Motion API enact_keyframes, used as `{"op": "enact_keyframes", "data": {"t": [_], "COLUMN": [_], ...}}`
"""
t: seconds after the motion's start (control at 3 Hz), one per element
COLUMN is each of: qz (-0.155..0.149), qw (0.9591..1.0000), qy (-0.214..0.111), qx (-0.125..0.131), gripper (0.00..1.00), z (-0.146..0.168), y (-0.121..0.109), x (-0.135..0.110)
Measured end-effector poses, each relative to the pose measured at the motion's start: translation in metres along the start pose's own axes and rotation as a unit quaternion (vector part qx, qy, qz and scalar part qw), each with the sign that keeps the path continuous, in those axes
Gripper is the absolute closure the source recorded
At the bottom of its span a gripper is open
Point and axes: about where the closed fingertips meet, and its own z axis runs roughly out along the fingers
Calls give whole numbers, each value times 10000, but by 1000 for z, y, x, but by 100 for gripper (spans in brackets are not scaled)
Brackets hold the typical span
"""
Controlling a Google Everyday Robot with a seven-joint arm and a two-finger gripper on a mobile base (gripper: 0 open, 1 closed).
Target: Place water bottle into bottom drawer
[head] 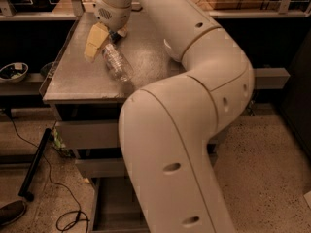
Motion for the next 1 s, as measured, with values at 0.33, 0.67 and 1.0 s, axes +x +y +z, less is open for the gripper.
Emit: {"op": "enact_keyframes", "data": {"t": [0.33,0.67,1.0], "qz": [121,117,331], "qw": [9999,9999,9994], "qy": [48,-22,-14], "qx": [-40,-24,-35], "gripper": [0,0,0], "z": [25,30,38], "y": [-7,-9,-19], "x": [-8,-12,-3]}}
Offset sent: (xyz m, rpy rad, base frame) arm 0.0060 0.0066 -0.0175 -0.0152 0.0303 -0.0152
